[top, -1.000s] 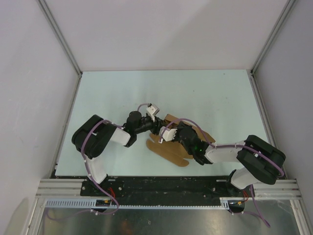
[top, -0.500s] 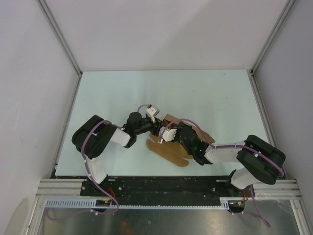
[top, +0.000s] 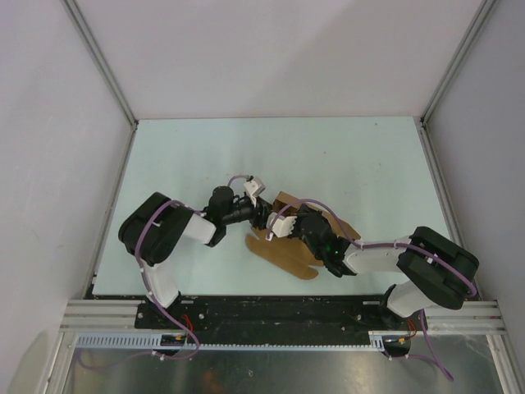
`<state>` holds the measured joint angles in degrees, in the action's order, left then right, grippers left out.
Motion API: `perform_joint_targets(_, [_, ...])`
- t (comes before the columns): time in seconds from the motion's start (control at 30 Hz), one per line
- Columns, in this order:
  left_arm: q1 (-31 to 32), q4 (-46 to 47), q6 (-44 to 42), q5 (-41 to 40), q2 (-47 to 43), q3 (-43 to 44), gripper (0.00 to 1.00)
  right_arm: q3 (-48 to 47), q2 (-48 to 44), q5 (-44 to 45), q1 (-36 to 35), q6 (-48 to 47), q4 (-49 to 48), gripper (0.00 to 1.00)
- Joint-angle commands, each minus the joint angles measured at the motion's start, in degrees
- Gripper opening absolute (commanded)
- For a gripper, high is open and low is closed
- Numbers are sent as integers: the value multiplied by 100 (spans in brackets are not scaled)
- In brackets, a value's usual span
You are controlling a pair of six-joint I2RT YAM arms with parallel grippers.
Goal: Fold the paper box
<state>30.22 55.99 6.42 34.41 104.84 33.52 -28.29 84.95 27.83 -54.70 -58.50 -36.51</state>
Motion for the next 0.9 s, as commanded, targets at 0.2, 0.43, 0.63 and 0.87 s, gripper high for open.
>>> perform_joint_targets(0.2, [-51,141,-325,971,-121,-12,57,70,119,-147,-76,225,162,0])
perform_joint_targets(0.43, [-69,132,-220,419,-33,58,57,78,83,-182,-94,234,311,0])
perform_joint_targets(0.63, [-60,141,-123,119,28,58,57,227,-13,-182,-208,366,391,2])
perform_joint_targets(0.87, [-42,132,-61,-75,37,50,56,404,-84,-41,-340,295,206,13])
